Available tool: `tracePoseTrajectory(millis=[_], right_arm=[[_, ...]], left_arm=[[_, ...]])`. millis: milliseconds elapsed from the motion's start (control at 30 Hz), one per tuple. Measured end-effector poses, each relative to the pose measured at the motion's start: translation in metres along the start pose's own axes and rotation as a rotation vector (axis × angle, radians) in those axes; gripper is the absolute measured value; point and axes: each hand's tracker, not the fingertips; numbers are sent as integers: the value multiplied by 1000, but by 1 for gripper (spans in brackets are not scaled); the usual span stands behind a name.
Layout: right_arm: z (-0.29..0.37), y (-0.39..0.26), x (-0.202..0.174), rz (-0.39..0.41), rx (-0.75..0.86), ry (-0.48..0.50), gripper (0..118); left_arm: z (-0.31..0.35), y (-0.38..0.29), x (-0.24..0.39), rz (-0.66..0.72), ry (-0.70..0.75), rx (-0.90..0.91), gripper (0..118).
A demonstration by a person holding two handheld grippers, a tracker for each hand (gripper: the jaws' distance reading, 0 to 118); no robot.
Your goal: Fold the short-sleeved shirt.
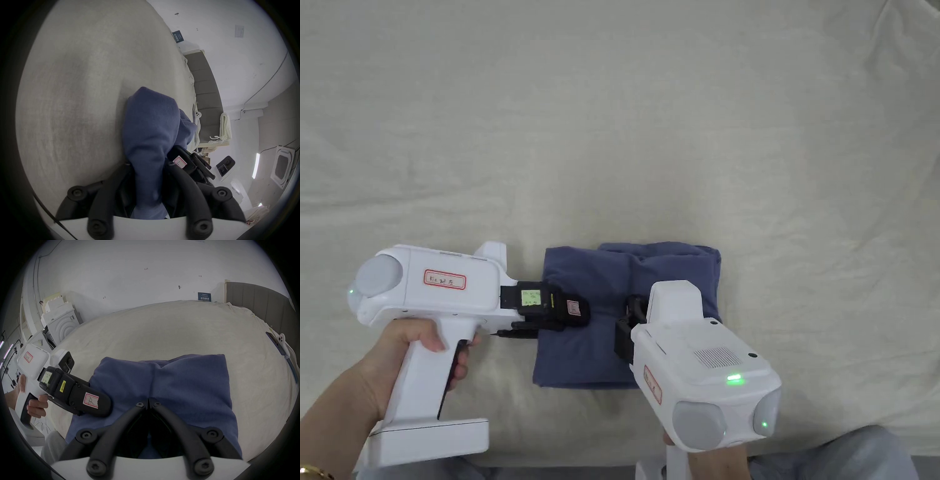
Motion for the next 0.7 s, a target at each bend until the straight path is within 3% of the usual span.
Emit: tracePoseTrajectory(millis=[200, 367, 533, 633, 700], right_arm=[[20, 25, 9, -62, 2, 57, 0], [85, 73, 25, 20, 227, 48, 0], [139, 120, 53, 86, 405, 1, 0], [152, 130, 71, 157, 422, -87, 0], [154, 131, 83, 136, 411, -105, 0]], left_arm=[[2, 5, 46, 26, 235, -12, 18], [16, 11, 83, 7, 321, -27, 17], [73, 14, 102, -95, 488, 17, 17], [118, 19, 100, -123, 632, 40, 17], [149, 22, 92, -123, 712, 62, 17]])
